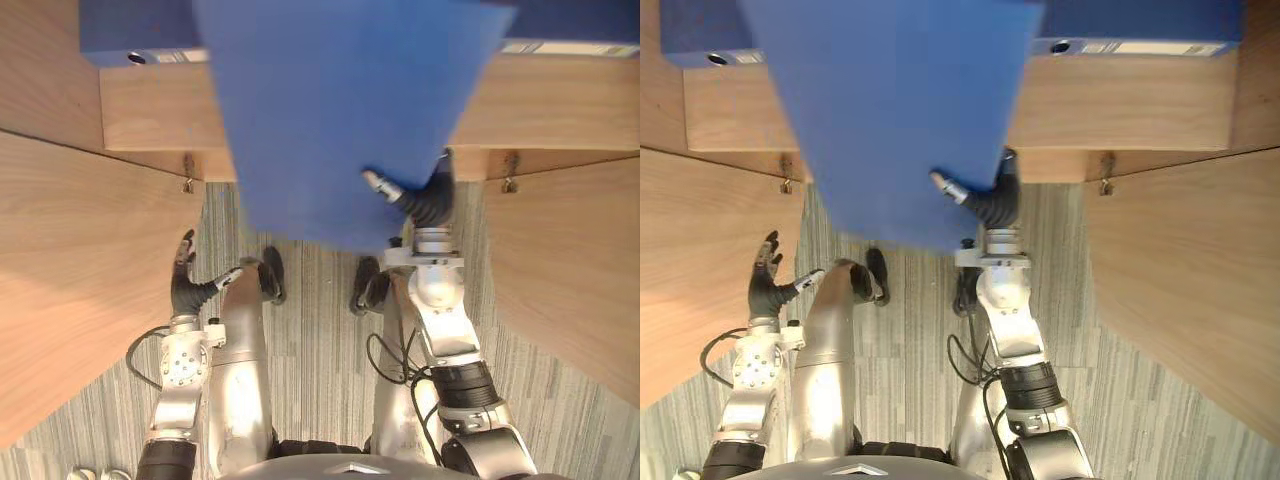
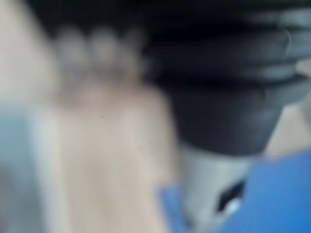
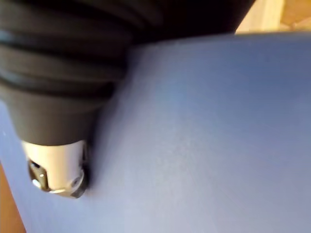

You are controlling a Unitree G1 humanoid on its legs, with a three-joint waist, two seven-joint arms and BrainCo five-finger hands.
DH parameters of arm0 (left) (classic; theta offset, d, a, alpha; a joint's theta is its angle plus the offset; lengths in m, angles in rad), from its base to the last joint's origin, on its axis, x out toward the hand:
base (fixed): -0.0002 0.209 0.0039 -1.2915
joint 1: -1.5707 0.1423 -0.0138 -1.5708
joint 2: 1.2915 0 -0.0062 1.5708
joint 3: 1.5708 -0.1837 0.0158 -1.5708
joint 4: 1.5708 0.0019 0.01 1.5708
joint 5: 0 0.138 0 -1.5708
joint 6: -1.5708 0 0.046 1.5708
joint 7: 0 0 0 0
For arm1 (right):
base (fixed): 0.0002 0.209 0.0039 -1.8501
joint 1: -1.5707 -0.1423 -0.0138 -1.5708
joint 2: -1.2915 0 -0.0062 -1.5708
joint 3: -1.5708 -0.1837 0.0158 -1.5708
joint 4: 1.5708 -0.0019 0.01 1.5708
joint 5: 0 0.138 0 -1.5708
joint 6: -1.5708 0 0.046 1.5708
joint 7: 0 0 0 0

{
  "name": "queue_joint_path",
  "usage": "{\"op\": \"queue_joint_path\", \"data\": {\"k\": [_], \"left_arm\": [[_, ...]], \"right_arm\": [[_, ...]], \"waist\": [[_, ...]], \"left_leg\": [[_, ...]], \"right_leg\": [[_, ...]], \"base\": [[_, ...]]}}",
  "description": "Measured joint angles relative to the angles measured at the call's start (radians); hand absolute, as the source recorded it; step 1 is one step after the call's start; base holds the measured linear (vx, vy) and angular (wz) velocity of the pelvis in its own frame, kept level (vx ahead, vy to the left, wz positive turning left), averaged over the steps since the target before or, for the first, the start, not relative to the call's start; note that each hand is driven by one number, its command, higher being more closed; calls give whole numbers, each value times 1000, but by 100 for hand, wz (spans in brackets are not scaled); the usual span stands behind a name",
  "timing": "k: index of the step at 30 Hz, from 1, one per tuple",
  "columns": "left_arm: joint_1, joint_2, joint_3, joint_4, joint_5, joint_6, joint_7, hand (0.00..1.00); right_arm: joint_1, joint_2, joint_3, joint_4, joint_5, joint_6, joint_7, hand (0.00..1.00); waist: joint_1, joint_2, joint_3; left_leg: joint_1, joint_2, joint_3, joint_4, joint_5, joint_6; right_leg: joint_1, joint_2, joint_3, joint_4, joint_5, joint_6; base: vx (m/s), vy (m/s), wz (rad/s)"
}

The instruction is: Walk over to the cabinet, pick up the folder, carry it to the office cabinet, place the folder inside the office cabinet, then close the office cabinet door

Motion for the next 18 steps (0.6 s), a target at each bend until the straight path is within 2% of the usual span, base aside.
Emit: {"op": "queue_joint_path", "data": {"k": [2,5,7,14,18], "left_arm": [[2,-8,11,-20,-1,0,0,0],[2,-16,26,-25,-18,0,1,0],[2,-18,44,-39,-77,2,4,0],[-5,-21,73,-84,-119,4,26,0],[-71,-39,73,-85,-119,34,48,0]], "right_arm": [[-19,-2,-47,-8,102,0,-6,100],[-43,-6,-88,-8,190,0,-4,100],[-72,-11,-130,-8,329,0,-2,100],[-167,-10,-200,6,550,-7,-13,100],[-240,-4,-215,25,670,-8,-29,100]], "waist": [[5,1,5],[6,2,7],[7,4,9],[9,4,9],[8,5,8]], "left_leg": [[-33,1,-8,24,-4,-3],[-50,2,-15,42,-9,-9],[-58,2,-21,48,-9,-10],[-101,7,-26,59,-3,-12],[-115,11,-28,69,-2,-14]], "right_leg": [[-32,0,0,30,-12,-3],[-49,0,-1,51,-21,-5],[-56,0,-4,62,-25,-7],[-101,2,-5,82,-27,-12],[-116,4,-6,91,-27,-13]], "base": [[-44,-86,3],[-49,-71,3],[-69,-67,4],[-71,-56,1],[-45,-29,-2]]}}
